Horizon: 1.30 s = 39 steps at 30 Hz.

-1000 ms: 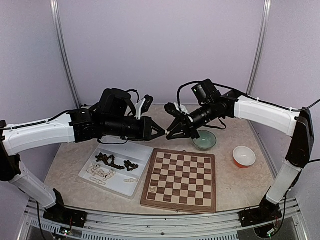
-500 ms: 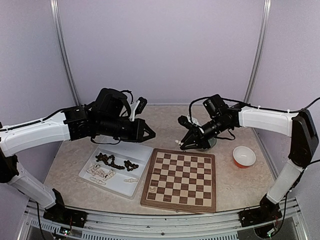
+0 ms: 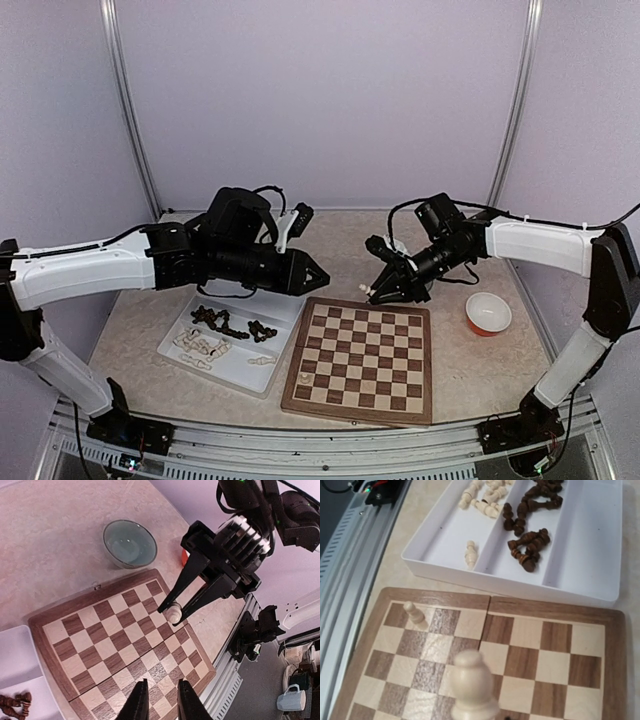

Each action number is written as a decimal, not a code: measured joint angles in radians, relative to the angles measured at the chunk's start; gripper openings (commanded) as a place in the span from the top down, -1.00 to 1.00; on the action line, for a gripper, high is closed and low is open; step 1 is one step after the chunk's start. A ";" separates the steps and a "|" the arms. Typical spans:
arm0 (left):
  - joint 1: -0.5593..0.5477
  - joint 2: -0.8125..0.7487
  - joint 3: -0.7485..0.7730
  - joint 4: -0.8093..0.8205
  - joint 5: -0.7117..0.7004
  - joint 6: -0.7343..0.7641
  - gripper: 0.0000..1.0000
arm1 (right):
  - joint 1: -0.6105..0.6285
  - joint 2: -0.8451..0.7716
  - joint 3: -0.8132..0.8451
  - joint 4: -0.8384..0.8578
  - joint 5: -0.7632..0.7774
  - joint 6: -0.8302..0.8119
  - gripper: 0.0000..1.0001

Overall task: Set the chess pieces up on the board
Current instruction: Pass from the left arm to the right, then pass from the right arm to the left

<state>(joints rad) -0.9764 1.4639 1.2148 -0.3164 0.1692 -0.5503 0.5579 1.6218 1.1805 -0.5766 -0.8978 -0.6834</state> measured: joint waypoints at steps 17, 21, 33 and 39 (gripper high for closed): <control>-0.077 0.220 0.043 0.160 0.034 -0.002 0.15 | 0.002 -0.004 -0.024 -0.032 -0.035 -0.026 1.00; -0.068 0.255 0.056 0.212 0.050 -0.022 0.33 | 0.005 -0.004 -0.024 -0.043 -0.046 -0.034 1.00; -0.058 0.317 0.095 0.241 0.113 -0.033 0.73 | 0.009 -0.004 -0.024 -0.057 -0.053 -0.039 0.94; -0.057 0.317 0.096 0.228 0.117 -0.024 0.79 | 0.004 -0.004 -0.024 -0.066 -0.055 -0.034 -0.03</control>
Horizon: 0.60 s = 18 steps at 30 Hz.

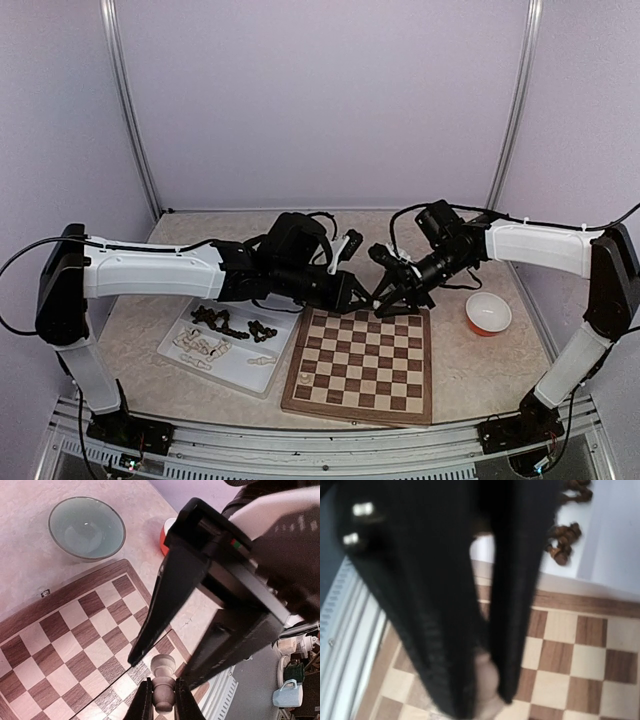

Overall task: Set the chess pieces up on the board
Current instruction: Pass from the right arm to the left, then place the bishop on c1.

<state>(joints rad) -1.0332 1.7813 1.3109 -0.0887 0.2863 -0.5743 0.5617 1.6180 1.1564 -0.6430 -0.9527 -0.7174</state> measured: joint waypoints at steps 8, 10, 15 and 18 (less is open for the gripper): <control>-0.047 -0.052 0.014 -0.280 -0.147 0.089 0.80 | -0.206 -0.009 0.005 -0.042 -0.087 -0.027 -0.20; -0.082 -0.066 0.027 -0.362 -0.187 0.113 0.80 | -0.267 -0.013 0.005 -0.024 -0.082 0.000 -0.19; -0.171 -0.069 0.056 -0.500 -0.238 0.142 0.80 | -0.282 -0.053 -0.014 0.055 -0.020 0.064 -0.19; -0.219 -0.050 0.091 -0.568 -0.265 0.153 0.82 | -0.282 -0.059 -0.017 0.073 -0.005 0.079 -0.18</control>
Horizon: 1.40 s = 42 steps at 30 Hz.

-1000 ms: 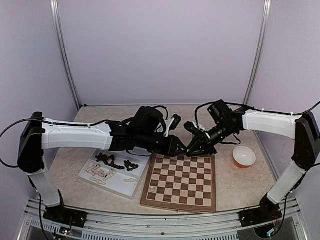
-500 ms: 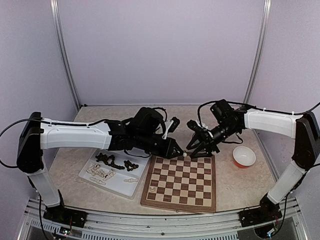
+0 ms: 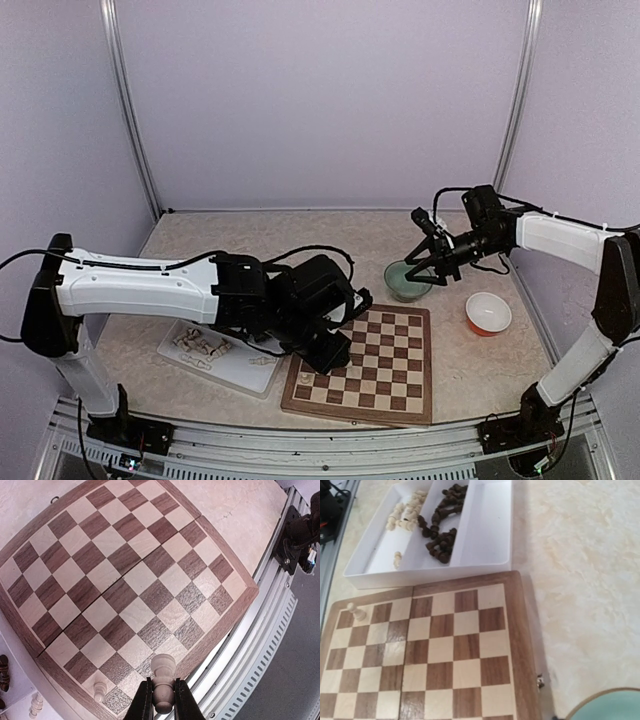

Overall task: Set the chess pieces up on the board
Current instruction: Place the bishop on c1.

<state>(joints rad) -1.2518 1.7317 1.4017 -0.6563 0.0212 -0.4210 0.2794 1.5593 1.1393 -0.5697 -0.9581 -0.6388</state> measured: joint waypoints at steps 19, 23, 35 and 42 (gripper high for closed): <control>-0.063 0.174 0.048 -0.124 -0.041 0.054 0.76 | 0.000 0.000 -0.026 0.014 0.029 0.000 -0.18; -0.063 0.188 0.048 -0.133 -0.040 0.064 0.75 | 0.000 0.000 -0.026 0.014 0.029 0.000 -0.18; -0.063 0.206 0.069 -0.143 -0.032 0.087 0.67 | 0.000 0.017 -0.026 0.013 0.029 -0.014 -0.17; -0.063 0.232 0.081 -0.148 -0.014 0.093 0.67 | 0.000 0.018 -0.026 0.013 0.029 -0.022 -0.17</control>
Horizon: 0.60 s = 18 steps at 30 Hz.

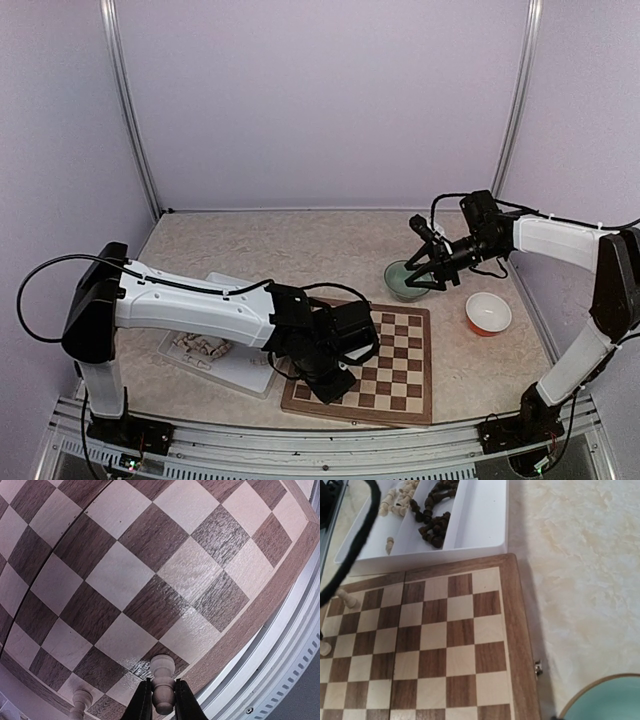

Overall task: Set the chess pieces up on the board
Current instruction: Place the bishop on c1.

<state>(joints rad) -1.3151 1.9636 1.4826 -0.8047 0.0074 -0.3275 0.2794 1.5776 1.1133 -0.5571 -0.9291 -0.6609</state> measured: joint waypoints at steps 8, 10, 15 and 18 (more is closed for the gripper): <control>0.000 0.005 0.007 -0.013 0.010 0.000 0.43 | 0.000 0.005 0.000 -0.007 0.000 -0.003 -0.17; -0.002 0.006 0.007 -0.016 0.009 -0.001 0.37 | 0.000 0.006 0.000 -0.008 0.000 -0.004 -0.17; -0.008 0.006 0.007 -0.018 -0.009 -0.001 0.30 | 0.000 0.010 0.000 -0.014 0.000 -0.004 -0.17; -0.010 0.006 0.009 -0.019 -0.028 -0.001 0.28 | 0.000 0.011 0.000 -0.017 0.000 -0.004 -0.17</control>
<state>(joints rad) -1.3254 1.9694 1.4914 -0.8234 -0.0204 -0.3286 0.2794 1.5883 1.1133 -0.5743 -0.9291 -0.6651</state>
